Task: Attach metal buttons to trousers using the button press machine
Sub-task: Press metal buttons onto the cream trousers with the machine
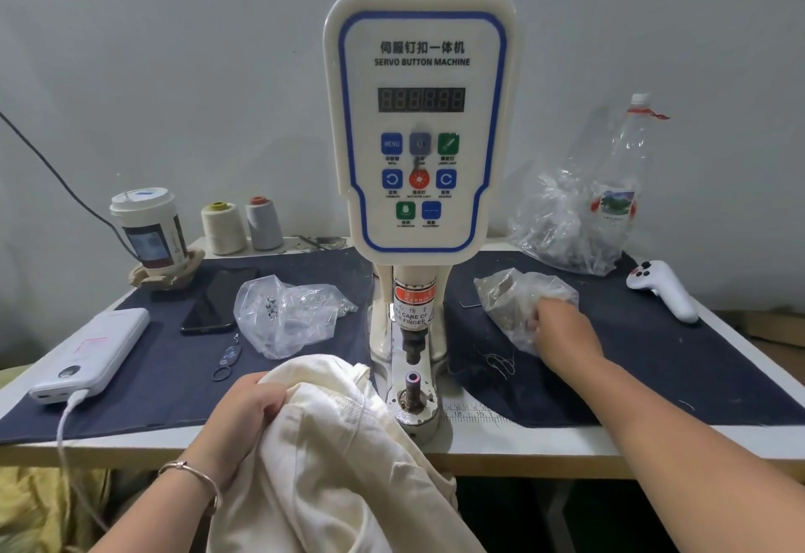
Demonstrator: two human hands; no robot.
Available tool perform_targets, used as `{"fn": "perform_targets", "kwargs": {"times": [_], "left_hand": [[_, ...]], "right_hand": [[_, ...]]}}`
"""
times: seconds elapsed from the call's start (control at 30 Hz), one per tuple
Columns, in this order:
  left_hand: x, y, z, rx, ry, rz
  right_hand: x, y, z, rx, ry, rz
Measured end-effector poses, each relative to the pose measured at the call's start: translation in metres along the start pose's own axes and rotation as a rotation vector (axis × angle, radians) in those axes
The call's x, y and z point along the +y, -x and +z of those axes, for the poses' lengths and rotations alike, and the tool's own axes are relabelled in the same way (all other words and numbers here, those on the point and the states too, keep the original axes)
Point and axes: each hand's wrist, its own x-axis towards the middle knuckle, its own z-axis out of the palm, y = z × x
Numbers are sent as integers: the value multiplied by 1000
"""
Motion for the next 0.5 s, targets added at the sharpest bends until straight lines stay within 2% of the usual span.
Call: {"fn": "perform_targets", "kwargs": {"times": [0.17,0.3,0.37,0.5], "left_hand": [[0,2,0,15,5,-5],[0,3,2,19,4,8],[0,3,2,14,11,16],[-1,3,1,8,6,9]], "right_hand": [[12,26,0,287,-29,-150],[6,43,-3,398,-178,-193],[-7,56,-6,362,-354,-201],[-49,92,-8,-22,-884,-151]]}}
